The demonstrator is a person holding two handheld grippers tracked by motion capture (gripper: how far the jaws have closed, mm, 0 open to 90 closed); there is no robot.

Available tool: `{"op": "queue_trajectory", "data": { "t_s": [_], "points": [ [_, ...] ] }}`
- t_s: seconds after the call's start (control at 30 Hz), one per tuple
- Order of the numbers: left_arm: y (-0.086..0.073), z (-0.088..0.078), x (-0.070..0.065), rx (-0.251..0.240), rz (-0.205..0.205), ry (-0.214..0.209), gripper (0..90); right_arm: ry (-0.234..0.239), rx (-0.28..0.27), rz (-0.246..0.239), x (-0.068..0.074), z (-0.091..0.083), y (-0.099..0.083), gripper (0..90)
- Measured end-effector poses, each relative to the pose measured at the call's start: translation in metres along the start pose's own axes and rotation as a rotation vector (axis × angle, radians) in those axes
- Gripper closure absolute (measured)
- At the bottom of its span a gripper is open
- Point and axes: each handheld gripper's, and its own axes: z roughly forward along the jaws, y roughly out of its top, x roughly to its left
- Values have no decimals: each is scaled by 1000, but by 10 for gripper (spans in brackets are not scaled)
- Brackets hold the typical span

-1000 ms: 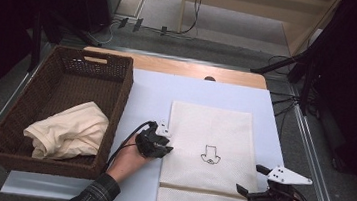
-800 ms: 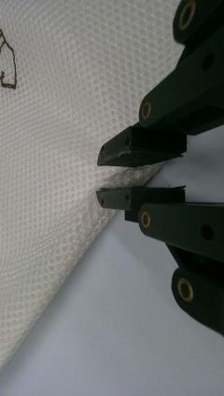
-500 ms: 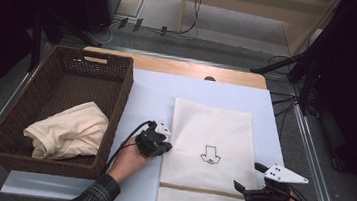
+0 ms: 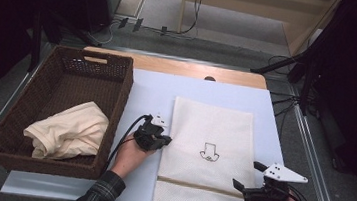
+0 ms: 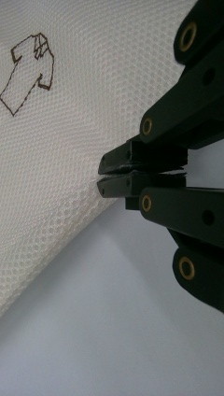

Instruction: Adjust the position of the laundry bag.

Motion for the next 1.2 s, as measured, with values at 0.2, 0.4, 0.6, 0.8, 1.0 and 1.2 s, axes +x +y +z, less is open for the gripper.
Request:
{"op": "queue_trajectory", "data": {
  "t_s": [0.2, 0.4, 0.6, 0.8, 1.0, 1.2],
  "points": [
    [7, 1, 5, -8, -4, 29, 888, -13, -7, -4, 2, -3, 1, 37],
    [12, 1, 14, -35, -32, 47, 889, -15, 12, -11, 3, -2, 0, 37],
    [16, 3, 19, -43, -40, 70, 890, -13, 10, -11, 3, -2, -1, 37],
    [20, 8, 28, -59, -73, 99, 893, -16, 18, -20, 2, -2, -1, 37],
    [24, 8, 40, -71, -105, 146, 894, -15, 18, -18, 1, -3, -2, 37],
    [25, 11, 48, -82, -135, 168, 894, -14, 22, -21, 1, -2, -2, 37]
  ]
}}
